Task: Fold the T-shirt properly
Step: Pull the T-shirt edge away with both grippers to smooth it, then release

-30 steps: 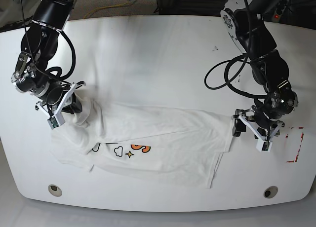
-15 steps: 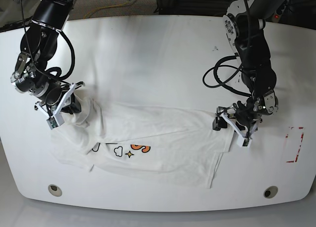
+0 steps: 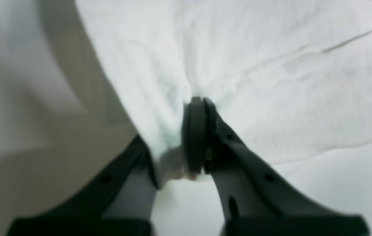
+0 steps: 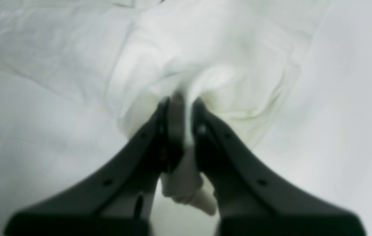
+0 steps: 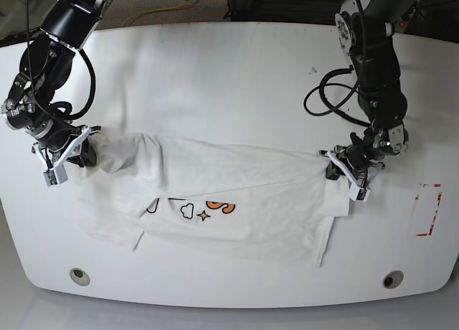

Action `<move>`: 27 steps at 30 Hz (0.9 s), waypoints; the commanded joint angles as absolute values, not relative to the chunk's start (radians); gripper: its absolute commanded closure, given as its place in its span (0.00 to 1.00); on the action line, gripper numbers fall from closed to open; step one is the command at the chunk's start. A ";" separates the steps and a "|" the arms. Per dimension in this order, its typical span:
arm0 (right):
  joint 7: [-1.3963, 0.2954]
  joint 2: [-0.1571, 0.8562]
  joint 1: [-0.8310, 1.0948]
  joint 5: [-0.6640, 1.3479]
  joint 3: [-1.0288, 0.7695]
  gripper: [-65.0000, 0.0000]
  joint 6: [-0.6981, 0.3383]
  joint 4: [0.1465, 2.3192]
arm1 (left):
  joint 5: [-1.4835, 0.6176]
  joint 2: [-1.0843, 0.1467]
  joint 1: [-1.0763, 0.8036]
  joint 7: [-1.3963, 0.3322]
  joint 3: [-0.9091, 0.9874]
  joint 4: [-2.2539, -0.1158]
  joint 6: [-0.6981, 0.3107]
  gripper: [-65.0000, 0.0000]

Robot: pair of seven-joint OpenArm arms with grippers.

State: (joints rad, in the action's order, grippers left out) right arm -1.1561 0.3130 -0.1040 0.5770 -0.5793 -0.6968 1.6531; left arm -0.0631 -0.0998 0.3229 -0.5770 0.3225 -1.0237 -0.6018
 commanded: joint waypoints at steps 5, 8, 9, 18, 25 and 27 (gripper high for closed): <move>-1.165 0.332 -0.130 0.677 -0.588 0.97 -0.698 1.598 | -0.045 -0.145 0.203 -0.697 0.397 -1.273 -0.616 0.98; -1.198 0.341 -0.124 0.725 -0.605 0.97 -0.698 1.564 | -0.044 -0.171 0.150 -0.734 0.435 -1.346 -0.671 0.98; -1.205 0.341 -0.120 0.743 -0.615 0.97 -0.698 1.555 | -0.044 -0.180 0.134 -0.745 0.446 -1.365 -0.684 0.98; -1.282 0.380 -0.074 0.874 -0.641 0.97 -0.698 1.365 | -0.042 -0.223 -0.030 -0.771 0.542 -1.494 -0.698 0.98; -1.372 0.387 -0.048 0.911 -0.647 0.72 -0.698 1.326 | -0.044 -0.232 -0.134 -0.786 0.599 -1.558 -0.698 0.92; -1.372 0.389 -0.013 0.944 -0.647 0.56 -0.698 1.359 | -0.044 -0.234 -0.148 -0.820 0.602 -1.581 -0.698 0.80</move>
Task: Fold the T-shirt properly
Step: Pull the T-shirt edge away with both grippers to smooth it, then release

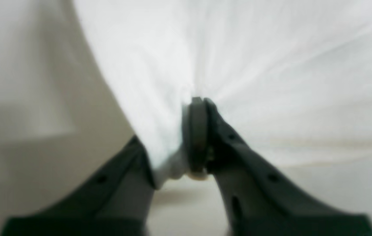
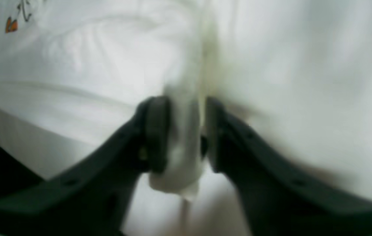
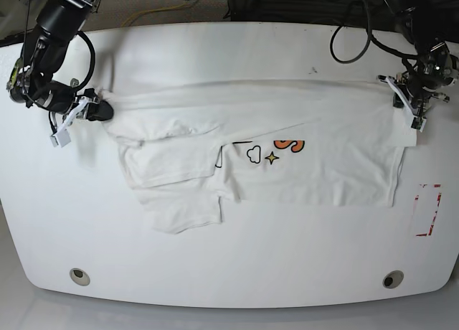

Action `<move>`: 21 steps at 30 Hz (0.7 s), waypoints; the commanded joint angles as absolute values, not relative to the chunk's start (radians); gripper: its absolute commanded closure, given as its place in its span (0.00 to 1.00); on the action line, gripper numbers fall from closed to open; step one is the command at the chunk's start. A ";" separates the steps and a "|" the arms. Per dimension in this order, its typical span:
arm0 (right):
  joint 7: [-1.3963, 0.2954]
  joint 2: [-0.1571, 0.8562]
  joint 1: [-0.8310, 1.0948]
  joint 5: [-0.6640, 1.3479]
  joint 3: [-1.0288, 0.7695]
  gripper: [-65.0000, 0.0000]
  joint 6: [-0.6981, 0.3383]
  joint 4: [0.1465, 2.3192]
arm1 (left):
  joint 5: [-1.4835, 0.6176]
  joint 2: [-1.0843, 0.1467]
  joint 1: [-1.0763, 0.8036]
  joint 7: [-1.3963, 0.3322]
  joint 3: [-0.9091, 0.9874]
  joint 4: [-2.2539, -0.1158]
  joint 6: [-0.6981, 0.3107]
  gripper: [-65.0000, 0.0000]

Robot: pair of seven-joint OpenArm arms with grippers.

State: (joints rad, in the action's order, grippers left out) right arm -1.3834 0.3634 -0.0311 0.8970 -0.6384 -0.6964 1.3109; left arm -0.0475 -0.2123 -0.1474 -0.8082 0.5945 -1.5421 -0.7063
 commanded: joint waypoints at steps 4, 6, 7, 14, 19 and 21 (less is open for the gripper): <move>-1.371 0.384 0.061 0.952 -0.713 0.45 -0.698 1.420 | -0.044 -0.229 -0.165 -0.846 0.665 -1.623 -0.698 0.63; -1.371 0.381 0.093 0.952 -0.737 0.45 -0.698 1.440 | -0.044 -0.228 -0.168 -0.865 0.685 -1.636 -0.698 0.54; -1.371 0.381 0.107 0.954 -0.743 0.45 -0.698 1.446 | -0.044 -0.228 -0.166 -0.877 0.688 -1.646 -0.698 0.51; -1.371 0.372 0.176 1.017 -0.745 0.45 -0.698 1.615 | -0.048 -0.226 -0.159 -0.964 0.756 -1.764 -0.698 0.34; -1.371 0.282 0.157 1.017 -0.728 0.45 -0.698 1.687 | -0.163 -0.226 -0.160 -0.972 0.782 -1.831 -0.698 0.32; -1.371 0.252 0.127 0.993 -0.677 0.45 -0.698 1.675 | -0.202 -0.226 -0.162 -0.972 0.777 -1.831 -0.698 0.33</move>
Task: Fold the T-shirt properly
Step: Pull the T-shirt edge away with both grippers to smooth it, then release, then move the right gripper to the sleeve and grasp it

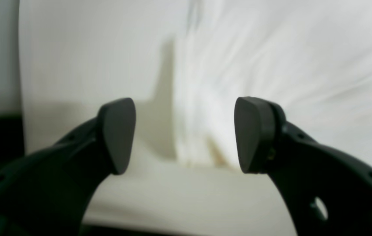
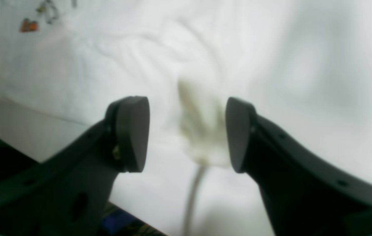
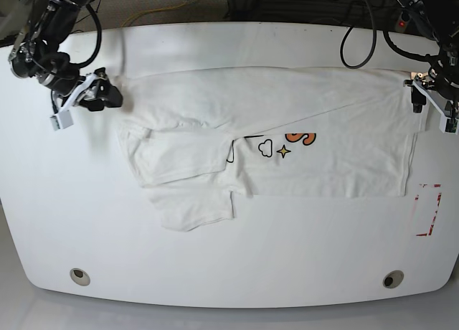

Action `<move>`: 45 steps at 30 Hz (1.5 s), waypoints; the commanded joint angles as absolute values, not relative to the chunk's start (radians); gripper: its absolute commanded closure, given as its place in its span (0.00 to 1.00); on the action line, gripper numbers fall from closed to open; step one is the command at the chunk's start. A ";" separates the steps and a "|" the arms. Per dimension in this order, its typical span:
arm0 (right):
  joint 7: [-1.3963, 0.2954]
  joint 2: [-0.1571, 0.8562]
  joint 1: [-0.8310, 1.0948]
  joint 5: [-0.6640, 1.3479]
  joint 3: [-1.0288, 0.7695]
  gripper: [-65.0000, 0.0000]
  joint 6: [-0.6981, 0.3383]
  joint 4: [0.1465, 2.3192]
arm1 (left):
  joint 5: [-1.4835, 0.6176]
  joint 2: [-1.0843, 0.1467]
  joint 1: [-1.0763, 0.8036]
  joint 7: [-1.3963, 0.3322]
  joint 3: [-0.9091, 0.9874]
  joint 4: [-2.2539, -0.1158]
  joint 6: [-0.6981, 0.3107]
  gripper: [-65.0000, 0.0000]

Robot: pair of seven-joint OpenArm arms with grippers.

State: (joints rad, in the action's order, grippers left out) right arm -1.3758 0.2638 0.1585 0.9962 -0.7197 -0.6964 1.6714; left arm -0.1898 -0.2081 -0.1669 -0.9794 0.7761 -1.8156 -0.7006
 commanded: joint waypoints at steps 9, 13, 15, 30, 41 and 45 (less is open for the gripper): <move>-1.291 0.165 0.070 0.717 -0.590 0.45 -0.698 1.669 | -0.148 -0.208 -0.154 -0.964 0.647 -1.701 -0.698 0.33; -1.253 0.170 0.081 0.622 -0.590 0.45 -0.698 1.667 | -0.114 -0.208 -0.162 -0.932 0.642 -1.636 -0.698 0.34; -1.248 0.179 0.101 0.588 -0.591 0.45 -0.698 1.667 | -0.101 -0.213 -0.179 -0.914 0.642 -1.609 -0.698 0.34; -1.214 0.214 0.191 0.443 -0.595 0.45 -0.698 1.675 | -0.101 -0.213 -0.315 -0.914 0.642 -1.596 -0.698 0.33; -1.259 0.211 0.213 0.444 -0.595 0.45 -0.698 1.896 | -0.101 -0.206 -0.346 -0.964 0.662 -1.750 -0.698 0.33; -1.264 0.211 0.131 0.443 -0.590 0.45 -0.698 1.873 | -0.102 -0.206 -0.343 -1.007 0.645 -1.839 -0.698 0.33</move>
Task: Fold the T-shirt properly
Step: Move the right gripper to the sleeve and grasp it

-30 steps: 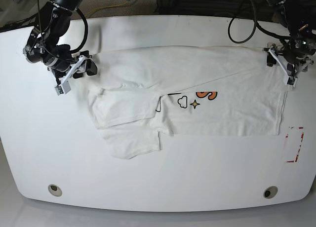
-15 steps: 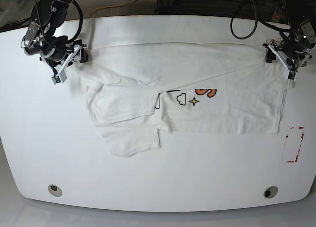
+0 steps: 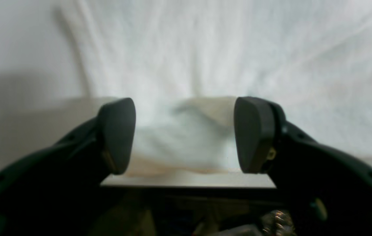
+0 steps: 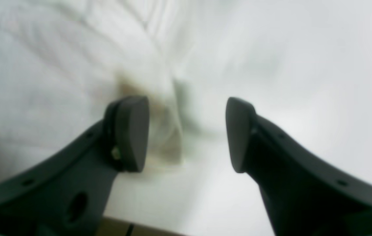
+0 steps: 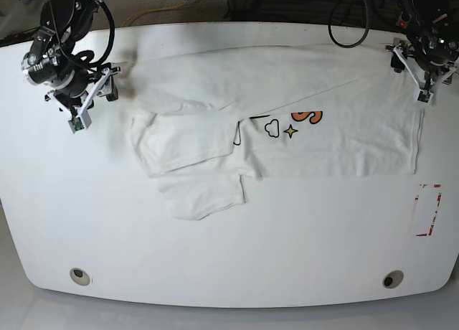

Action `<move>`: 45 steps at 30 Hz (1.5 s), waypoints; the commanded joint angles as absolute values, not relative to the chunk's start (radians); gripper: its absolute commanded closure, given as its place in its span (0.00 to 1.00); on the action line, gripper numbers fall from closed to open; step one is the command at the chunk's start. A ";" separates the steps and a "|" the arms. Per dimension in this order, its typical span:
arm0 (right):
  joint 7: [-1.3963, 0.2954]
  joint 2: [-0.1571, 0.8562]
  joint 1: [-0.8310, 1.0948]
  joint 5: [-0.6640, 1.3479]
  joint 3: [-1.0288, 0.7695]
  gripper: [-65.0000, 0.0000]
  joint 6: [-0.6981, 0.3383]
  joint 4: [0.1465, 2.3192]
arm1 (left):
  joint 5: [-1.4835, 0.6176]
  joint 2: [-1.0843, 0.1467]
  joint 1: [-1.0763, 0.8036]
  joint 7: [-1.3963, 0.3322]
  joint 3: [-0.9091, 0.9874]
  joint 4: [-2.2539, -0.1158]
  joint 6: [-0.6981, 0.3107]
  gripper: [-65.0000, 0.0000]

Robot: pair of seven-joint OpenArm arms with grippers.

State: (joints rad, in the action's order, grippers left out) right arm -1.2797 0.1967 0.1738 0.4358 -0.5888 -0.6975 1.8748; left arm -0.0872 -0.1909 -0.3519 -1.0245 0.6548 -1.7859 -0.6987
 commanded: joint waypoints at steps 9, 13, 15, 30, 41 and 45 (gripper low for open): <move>-1.247 0.220 -0.185 0.438 -0.587 0.45 -0.698 1.526 | -0.099 -0.206 -0.314 -1.007 0.615 -1.908 -0.698 0.33; -1.178 0.223 -0.305 0.437 -0.585 0.45 -0.698 1.339 | -0.094 -0.206 -0.285 -1.007 0.619 -1.906 -0.698 0.33; -1.141 0.245 -0.357 0.437 -0.567 0.45 -0.698 1.244 | -0.094 -0.206 -0.272 -1.006 0.619 -1.906 -0.698 0.33; -0.756 0.312 -0.507 0.437 -0.286 0.45 -0.698 0.792 | -0.091 -0.206 -0.236 -1.006 0.619 -1.902 -0.698 0.32; -0.722 0.206 -0.506 0.435 -0.213 0.45 -0.698 0.788 | -0.090 -0.209 -0.140 -1.007 0.621 -1.899 -0.680 0.20; -0.648 0.197 -0.506 0.435 -0.189 0.46 -0.698 0.785 | -0.090 -0.214 -0.087 -1.004 0.621 -1.851 -0.544 0.20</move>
State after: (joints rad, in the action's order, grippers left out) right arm -0.6807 0.1871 -0.4774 0.4271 -0.2039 -0.6922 0.7750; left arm -0.0921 -0.1955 -0.1154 -1.0126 0.6174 -1.8622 -0.5888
